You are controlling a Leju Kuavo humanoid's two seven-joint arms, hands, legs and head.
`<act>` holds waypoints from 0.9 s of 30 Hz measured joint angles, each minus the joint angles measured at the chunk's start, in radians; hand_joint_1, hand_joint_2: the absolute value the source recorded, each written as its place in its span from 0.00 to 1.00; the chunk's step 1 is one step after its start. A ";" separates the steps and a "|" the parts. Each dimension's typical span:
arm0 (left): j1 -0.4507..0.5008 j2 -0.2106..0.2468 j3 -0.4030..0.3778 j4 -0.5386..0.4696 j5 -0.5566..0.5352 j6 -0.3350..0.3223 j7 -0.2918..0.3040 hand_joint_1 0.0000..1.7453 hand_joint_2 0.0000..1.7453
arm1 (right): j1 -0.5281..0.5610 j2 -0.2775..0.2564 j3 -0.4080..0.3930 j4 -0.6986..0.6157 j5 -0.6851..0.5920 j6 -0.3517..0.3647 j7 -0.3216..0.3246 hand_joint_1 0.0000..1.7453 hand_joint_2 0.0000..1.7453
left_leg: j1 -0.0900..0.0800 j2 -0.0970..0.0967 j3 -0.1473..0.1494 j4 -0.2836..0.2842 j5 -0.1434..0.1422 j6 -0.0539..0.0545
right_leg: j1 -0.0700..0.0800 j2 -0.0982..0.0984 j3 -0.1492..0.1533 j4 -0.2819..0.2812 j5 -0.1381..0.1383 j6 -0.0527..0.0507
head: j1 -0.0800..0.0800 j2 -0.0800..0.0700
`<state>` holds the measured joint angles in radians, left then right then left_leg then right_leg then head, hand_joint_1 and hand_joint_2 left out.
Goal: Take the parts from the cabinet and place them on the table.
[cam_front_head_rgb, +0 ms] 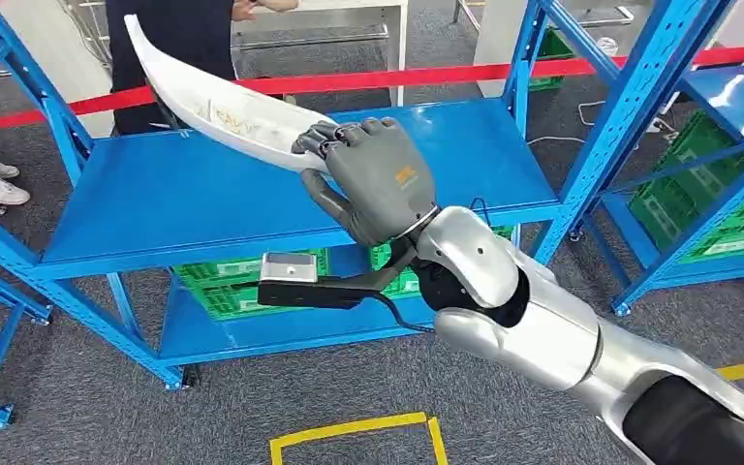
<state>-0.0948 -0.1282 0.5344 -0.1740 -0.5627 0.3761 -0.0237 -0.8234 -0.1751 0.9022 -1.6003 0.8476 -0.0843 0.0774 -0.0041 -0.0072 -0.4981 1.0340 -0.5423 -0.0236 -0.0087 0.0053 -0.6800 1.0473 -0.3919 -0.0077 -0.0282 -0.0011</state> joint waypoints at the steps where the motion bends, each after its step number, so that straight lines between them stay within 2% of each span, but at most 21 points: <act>1: -0.003 0.000 0.000 0.000 0.000 0.000 0.000 0.00 1.00 | 0.000 -0.005 -0.001 -0.002 0.002 0.001 0.000 1.00 1.00 | -0.003 0.001 -0.005 -0.007 -0.003 0.007 | -0.003 0.000 -0.001 -0.002 0.010 0.007 | -0.003 0.000; 3: -0.002 0.001 0.000 0.000 0.000 -0.001 0.003 0.00 1.00 | 0.006 -0.011 -0.003 -0.005 0.005 0.004 0.000 1.00 1.00 | 0.000 0.002 -0.016 -0.019 0.021 0.024 | 0.001 0.002 -0.005 -0.017 0.032 0.023 | -0.002 0.000; 4: -0.003 0.002 0.000 0.001 0.005 -0.001 0.003 0.00 1.00 | 0.012 -0.017 -0.006 -0.006 0.011 0.004 0.002 1.00 1.00 | 0.004 0.010 -0.019 -0.022 0.037 0.032 | -0.005 0.005 -0.015 -0.007 0.009 0.024 | -0.002 0.000; 5: -0.004 0.004 0.000 0.000 0.010 -0.001 0.003 0.00 1.00 | 0.018 -0.018 -0.007 -0.010 0.019 0.006 0.002 1.00 1.00 | 0.005 0.011 -0.037 -0.025 0.051 0.042 | -0.002 0.000 -0.035 0.034 -0.057 0.026 | 0.001 0.000; 7: -0.001 0.005 0.000 0.000 0.013 -0.001 0.002 0.00 1.00 | 0.034 -0.018 -0.007 -0.016 0.038 0.007 0.004 1.00 1.00 | 0.003 0.012 -0.068 -0.024 0.076 0.046 | -0.003 0.000 -0.079 0.176 -0.173 0.031 | 0.002 0.000; 8: 0.001 0.005 0.000 0.000 0.013 -0.001 0.000 0.00 1.00 | 0.043 -0.018 -0.007 -0.020 0.047 0.009 0.007 1.00 1.00 | 0.002 0.013 -0.084 -0.023 0.086 0.046 | -0.002 0.000 -0.094 0.247 -0.200 0.032 | 0.003 0.000; 9: 0.003 0.005 0.000 0.000 0.017 -0.001 -0.001 0.00 1.00 | 0.051 -0.017 -0.006 -0.023 0.056 0.013 0.010 1.00 1.00 | 0.001 0.013 -0.099 -0.020 0.097 0.046 | -0.001 0.000 -0.095 0.289 -0.199 0.032 | 0.002 0.000; 10: 0.004 0.005 0.000 0.000 0.020 -0.001 -0.003 0.00 1.00 | 0.056 -0.016 -0.006 -0.026 0.063 0.019 0.014 1.00 1.00 | 0.001 0.013 -0.117 -0.017 0.107 0.045 | -0.001 0.000 -0.075 0.288 -0.176 0.030 | 0.002 0.000; 12: 0.009 0.005 0.000 0.000 0.030 -0.001 -0.010 0.00 1.00 | 0.057 -0.006 -0.006 -0.032 0.072 0.040 0.018 1.00 1.00 | 0.002 0.013 -0.147 -0.006 0.124 0.040 | 0.000 -0.001 0.033 0.168 -0.118 0.025 | 0.002 0.000; 13: 0.009 0.005 0.000 0.000 0.031 -0.001 -0.011 0.00 1.00 | 0.057 0.002 -0.006 -0.037 0.077 0.048 0.018 1.00 1.00 | 0.002 0.013 -0.160 0.000 0.131 0.036 | 0.001 -0.001 0.107 0.076 -0.116 0.021 | 0.003 0.000; 14: 0.010 0.005 0.000 0.000 0.031 -0.001 -0.013 0.00 1.00 | 0.056 0.011 -0.006 -0.042 0.078 0.051 0.018 1.00 1.00 | -0.001 0.012 -0.170 0.007 0.136 0.030 | 0.006 -0.001 0.157 -0.004 -0.160 0.015 | 0.003 0.000; 15: 0.011 0.005 0.000 0.000 0.032 -0.001 -0.014 0.00 1.00 | 0.059 0.020 -0.007 -0.048 0.080 0.051 0.017 1.00 1.00 | 0.000 0.012 -0.167 0.006 0.144 0.023 | 0.010 0.000 0.152 0.001 -0.149 0.009 | 0.000 0.000; 18: 0.013 0.008 0.000 0.000 0.034 -0.001 -0.018 0.00 1.00 | 0.059 0.026 -0.006 -0.050 0.080 0.053 0.018 1.00 1.00 | 0.001 0.010 -0.170 -0.003 0.170 0.003 | 0.011 -0.001 0.142 -0.014 -0.132 -0.011 | 0.008 0.000; 19: 0.016 0.011 0.002 0.001 0.035 -0.001 -0.019 0.00 1.00 | 0.057 0.029 -0.006 -0.050 0.081 0.054 0.018 1.00 1.00 | 0.007 0.007 -0.175 0.006 0.157 -0.002 | 0.005 -0.008 0.134 -0.018 -0.118 -0.019 | 0.008 0.000; 21: 0.020 0.011 0.003 0.001 0.048 -0.001 -0.020 0.00 1.00 | 0.056 0.045 -0.006 -0.050 0.082 0.069 0.007 1.00 1.00 | 0.008 0.007 -0.206 0.087 0.047 -0.011 | 0.004 -0.006 0.109 -0.019 -0.096 -0.029 | 0.005 0.000; 22: 0.021 0.013 0.005 0.001 0.053 -0.001 -0.020 0.00 1.00 | 0.056 0.053 -0.006 -0.050 0.080 0.075 -0.003 1.00 1.00 | 0.011 0.007 -0.225 0.166 -0.014 -0.017 | 0.004 -0.005 0.093 -0.019 -0.083 -0.029 | 0.005 0.000; 23: 0.021 0.014 0.009 0.001 0.061 -0.001 -0.021 0.00 1.00 | 0.053 0.057 -0.006 -0.048 0.073 0.081 -0.019 1.00 1.00 | 0.012 0.007 -0.241 0.241 -0.051 -0.021 | 0.005 -0.006 0.081 -0.018 -0.071 -0.028 | 0.005 0.000; 24: 0.022 0.014 0.013 0.001 0.066 -0.001 -0.021 0.00 1.00 | 0.049 0.061 -0.006 -0.042 0.061 0.084 -0.035 1.00 1.00 | 0.013 0.007 -0.243 0.292 -0.056 -0.024 | 0.005 -0.007 0.065 -0.017 -0.058 -0.026 | 0.005 0.000; 25: 0.024 0.014 0.017 0.001 0.068 -0.001 -0.021 0.00 1.00 | 0.044 0.063 -0.005 -0.036 0.052 0.083 -0.045 1.00 1.00 | 0.015 0.007 -0.228 0.302 -0.033 -0.026 | 0.005 -0.008 0.050 -0.017 -0.047 -0.024 | 0.005 0.000; 26: 0.025 0.014 0.021 0.001 0.070 -0.001 -0.022 0.00 1.00 | 0.038 0.065 -0.005 -0.030 0.045 0.082 -0.052 1.00 1.00 | 0.016 0.007 -0.197 0.277 0.003 -0.026 | 0.004 -0.009 0.034 -0.015 -0.035 -0.021 | 0.005 0.000; 27: 0.026 0.014 0.023 0.001 0.070 -0.001 -0.023 0.00 1.00 | 0.031 0.066 -0.005 -0.026 0.040 0.082 -0.056 1.00 1.00 | 0.019 0.007 -0.142 0.213 0.038 -0.026 | 0.004 -0.009 0.017 -0.013 -0.023 -0.018 | 0.005 0.000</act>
<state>-0.0685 -0.1144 0.5577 -0.1728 -0.4929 0.3750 -0.0469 -0.7923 -0.1095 0.8969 -1.6263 0.8881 -0.0026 0.0210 0.0145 0.0001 -0.6403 1.2466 -0.5041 -0.0492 -0.0048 -0.0034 -0.6632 1.0340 -0.4144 -0.0253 -0.0233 -0.0011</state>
